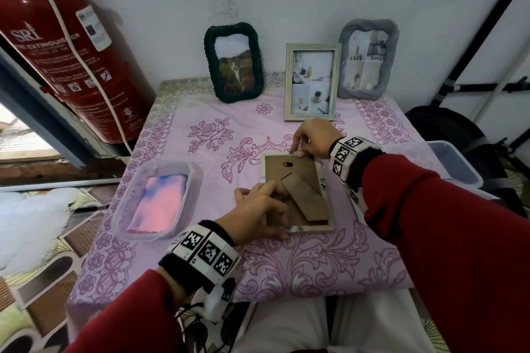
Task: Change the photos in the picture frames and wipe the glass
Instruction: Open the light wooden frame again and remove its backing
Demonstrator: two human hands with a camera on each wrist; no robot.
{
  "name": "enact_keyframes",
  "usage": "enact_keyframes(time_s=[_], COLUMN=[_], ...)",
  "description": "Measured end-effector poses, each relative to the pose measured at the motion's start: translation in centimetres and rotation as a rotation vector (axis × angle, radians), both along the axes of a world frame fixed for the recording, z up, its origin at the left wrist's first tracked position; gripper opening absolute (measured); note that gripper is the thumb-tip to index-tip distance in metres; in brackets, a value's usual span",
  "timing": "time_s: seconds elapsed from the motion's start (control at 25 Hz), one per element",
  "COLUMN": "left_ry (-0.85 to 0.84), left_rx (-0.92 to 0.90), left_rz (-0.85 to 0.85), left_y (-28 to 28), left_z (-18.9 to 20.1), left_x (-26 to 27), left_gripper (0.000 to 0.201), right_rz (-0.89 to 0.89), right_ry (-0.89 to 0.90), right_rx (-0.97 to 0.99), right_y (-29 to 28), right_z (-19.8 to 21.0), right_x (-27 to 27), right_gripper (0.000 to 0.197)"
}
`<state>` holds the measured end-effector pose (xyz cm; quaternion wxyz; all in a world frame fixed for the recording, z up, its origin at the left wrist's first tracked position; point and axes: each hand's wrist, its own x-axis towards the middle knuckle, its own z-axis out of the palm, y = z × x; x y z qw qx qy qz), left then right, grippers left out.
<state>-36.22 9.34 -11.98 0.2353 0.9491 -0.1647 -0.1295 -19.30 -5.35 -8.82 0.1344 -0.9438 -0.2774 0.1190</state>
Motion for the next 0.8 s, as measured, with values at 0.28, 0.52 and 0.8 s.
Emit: enact_keyframes(time_s=[0.28, 0.52, 0.8], left_ry=[0.008, 0.01, -0.15], left_rx=[-0.013, -0.047, -0.353], left_rz=[0.038, 0.052, 0.458], left_y=[-0.1, 0.3, 0.6], left_z=[-0.2, -0.3, 0.2], left_x=[-0.1, -0.5, -0.2], left_gripper=[0.016, 0.016, 0.032], right_rz=[-0.037, -0.019, -0.07], right_ry=[-0.051, -0.079, 0.019], right_rx=[-0.012, -0.011, 0.051], right_y=[0.1, -0.6, -1.2], right_z=[-0.4, -1.1, -0.8], right_x=[-0.9, -2.5, -6.1], right_gripper=[0.017, 0.031, 0.032])
